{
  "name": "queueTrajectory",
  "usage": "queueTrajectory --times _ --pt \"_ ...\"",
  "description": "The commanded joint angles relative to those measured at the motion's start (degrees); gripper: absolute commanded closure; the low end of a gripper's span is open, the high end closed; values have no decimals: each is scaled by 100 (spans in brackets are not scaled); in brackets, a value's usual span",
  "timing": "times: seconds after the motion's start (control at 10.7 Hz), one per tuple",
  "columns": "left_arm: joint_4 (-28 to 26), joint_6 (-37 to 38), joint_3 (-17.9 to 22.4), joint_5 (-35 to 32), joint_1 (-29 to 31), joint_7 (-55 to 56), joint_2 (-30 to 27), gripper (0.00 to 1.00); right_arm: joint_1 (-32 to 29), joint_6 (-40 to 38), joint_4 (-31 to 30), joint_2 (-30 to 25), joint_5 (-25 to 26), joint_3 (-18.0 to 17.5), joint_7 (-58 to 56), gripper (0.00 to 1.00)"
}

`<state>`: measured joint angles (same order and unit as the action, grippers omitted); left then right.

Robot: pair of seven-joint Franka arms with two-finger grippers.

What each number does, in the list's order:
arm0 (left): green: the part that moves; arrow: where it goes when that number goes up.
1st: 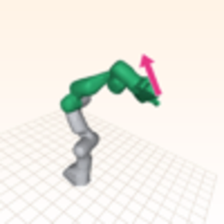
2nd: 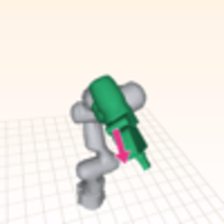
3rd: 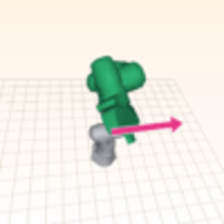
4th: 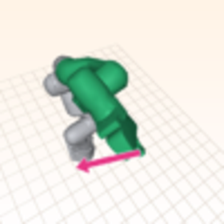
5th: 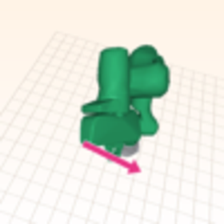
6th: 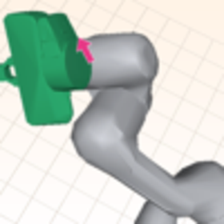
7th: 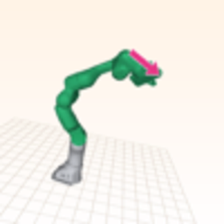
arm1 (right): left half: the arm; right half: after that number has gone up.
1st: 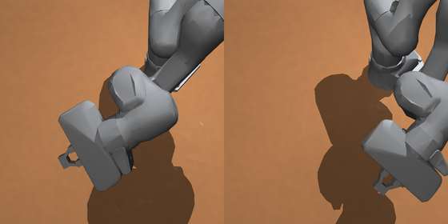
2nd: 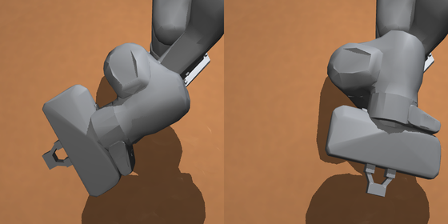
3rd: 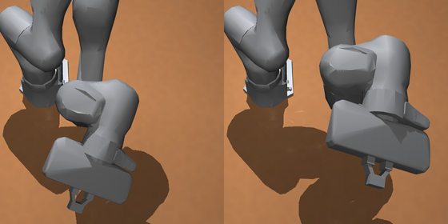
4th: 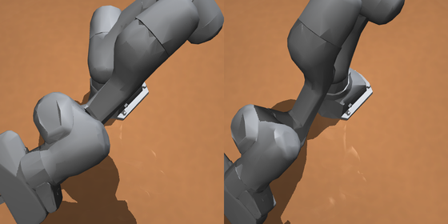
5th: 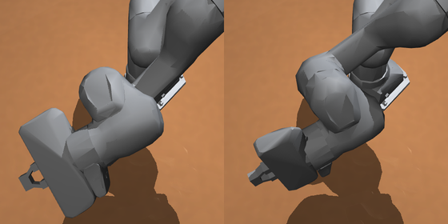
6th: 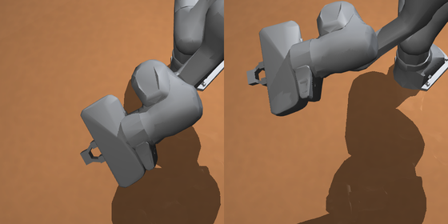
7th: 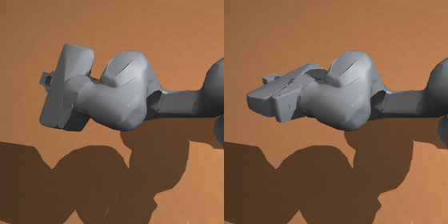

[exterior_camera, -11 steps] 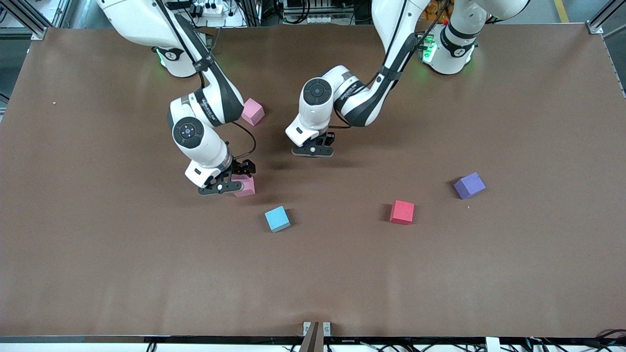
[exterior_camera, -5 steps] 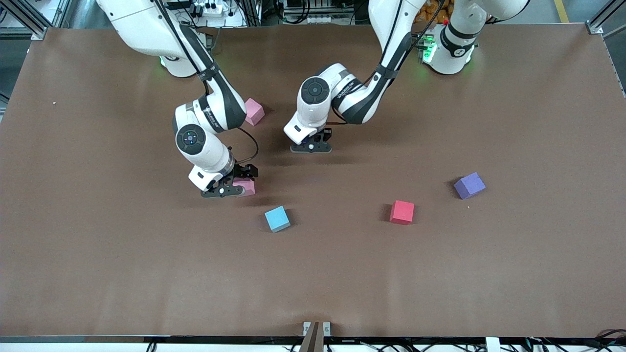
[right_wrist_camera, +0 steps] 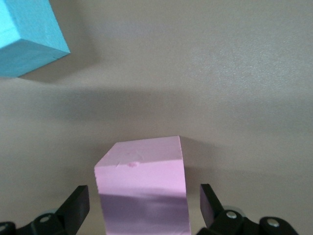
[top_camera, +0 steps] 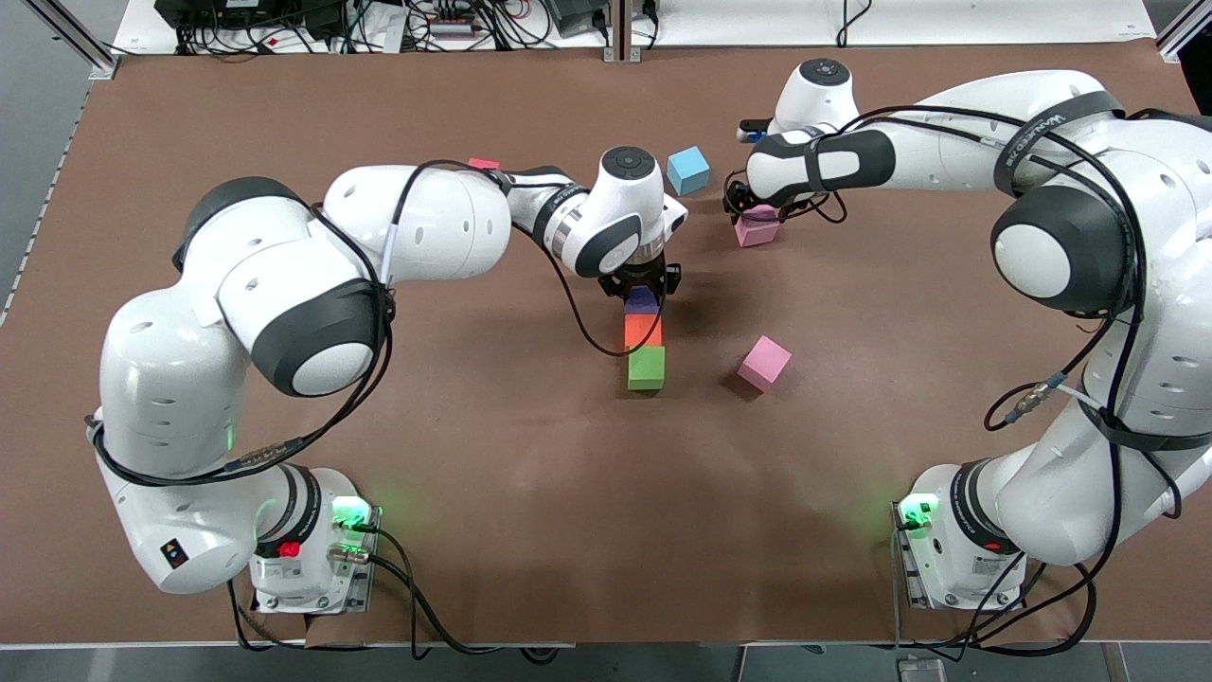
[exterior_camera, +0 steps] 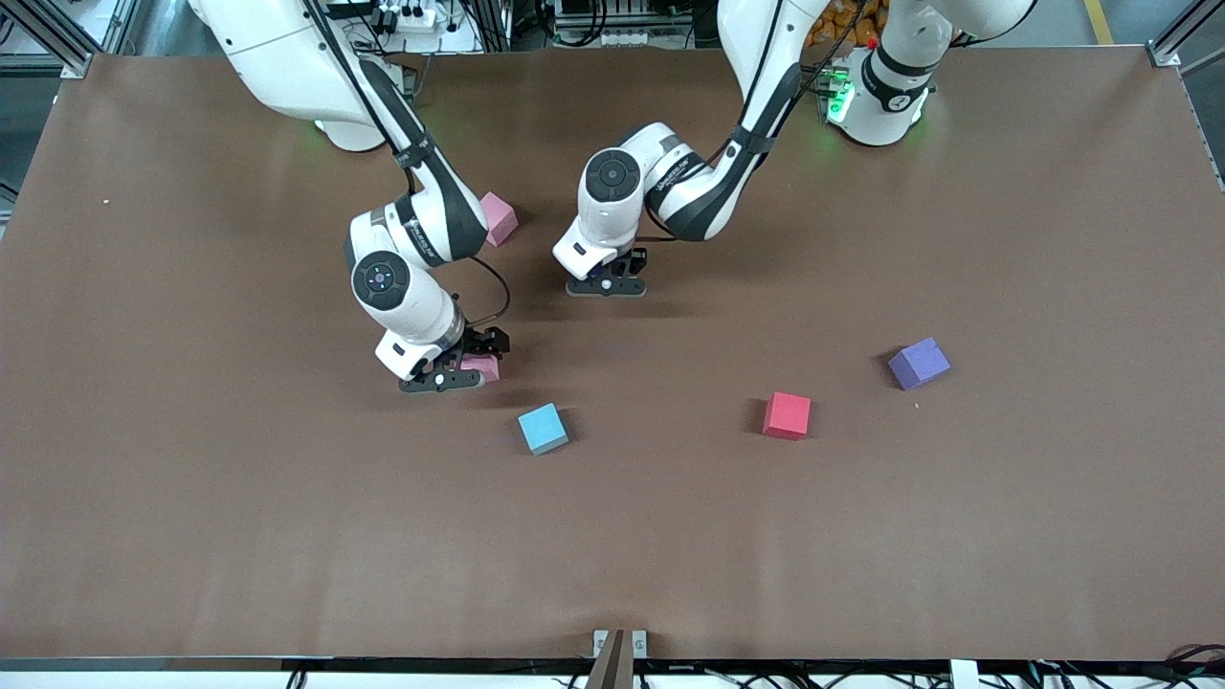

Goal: Arrange blocks into number 1
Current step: 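Place the purple cube beside the orange cube while the right gripper grasps pink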

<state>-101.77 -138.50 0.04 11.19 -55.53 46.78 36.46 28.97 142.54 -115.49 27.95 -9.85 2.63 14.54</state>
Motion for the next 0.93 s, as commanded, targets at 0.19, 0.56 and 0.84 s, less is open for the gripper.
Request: queueTrajectory --times 0.19,0.56,0.84 --pt "96 60 75 173 -116 77 107 0 -6 125 106 184 -96 18 -110 12" --pt "114 304 206 129 -28 295 -383 0 -6 108 106 158 -105 71 -101 43" --pt "123 998 784 -19 235 323 -1095 0 -6 29 97 -200 -123 71 22 43"
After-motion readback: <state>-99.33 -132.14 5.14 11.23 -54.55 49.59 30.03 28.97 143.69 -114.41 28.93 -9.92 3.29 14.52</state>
